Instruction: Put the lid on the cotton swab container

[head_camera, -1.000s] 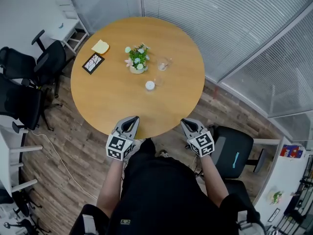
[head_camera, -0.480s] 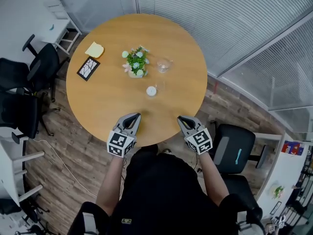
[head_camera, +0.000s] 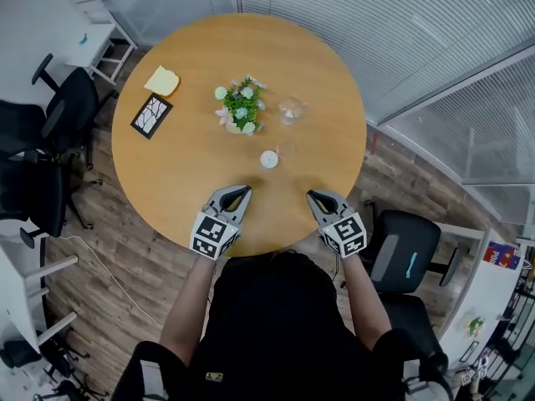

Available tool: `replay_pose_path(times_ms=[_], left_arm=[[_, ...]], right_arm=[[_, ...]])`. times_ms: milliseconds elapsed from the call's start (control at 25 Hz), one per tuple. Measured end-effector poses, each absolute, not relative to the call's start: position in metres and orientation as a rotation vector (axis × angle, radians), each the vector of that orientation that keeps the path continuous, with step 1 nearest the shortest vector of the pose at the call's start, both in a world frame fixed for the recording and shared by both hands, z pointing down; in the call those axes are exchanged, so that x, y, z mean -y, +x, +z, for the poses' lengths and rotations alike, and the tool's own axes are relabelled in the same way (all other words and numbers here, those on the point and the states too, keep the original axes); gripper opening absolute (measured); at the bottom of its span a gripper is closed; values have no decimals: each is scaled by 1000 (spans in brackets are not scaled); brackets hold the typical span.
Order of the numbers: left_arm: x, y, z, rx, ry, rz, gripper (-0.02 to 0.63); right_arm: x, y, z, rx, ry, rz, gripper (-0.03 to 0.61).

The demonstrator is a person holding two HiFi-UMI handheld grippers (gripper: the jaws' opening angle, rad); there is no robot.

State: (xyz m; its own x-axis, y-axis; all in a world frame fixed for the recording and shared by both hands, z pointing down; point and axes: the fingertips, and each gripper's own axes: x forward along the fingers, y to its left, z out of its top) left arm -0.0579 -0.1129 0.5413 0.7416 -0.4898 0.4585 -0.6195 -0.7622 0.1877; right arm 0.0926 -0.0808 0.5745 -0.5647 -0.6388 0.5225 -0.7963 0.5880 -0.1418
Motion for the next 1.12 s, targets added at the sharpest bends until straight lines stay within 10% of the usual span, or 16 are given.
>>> replay_pose_path(times_ms=[1120], left_arm=[[153, -38, 642, 765, 2531, 783, 8]], right_arm=[[155, 99, 602, 2401, 1068, 536, 11]])
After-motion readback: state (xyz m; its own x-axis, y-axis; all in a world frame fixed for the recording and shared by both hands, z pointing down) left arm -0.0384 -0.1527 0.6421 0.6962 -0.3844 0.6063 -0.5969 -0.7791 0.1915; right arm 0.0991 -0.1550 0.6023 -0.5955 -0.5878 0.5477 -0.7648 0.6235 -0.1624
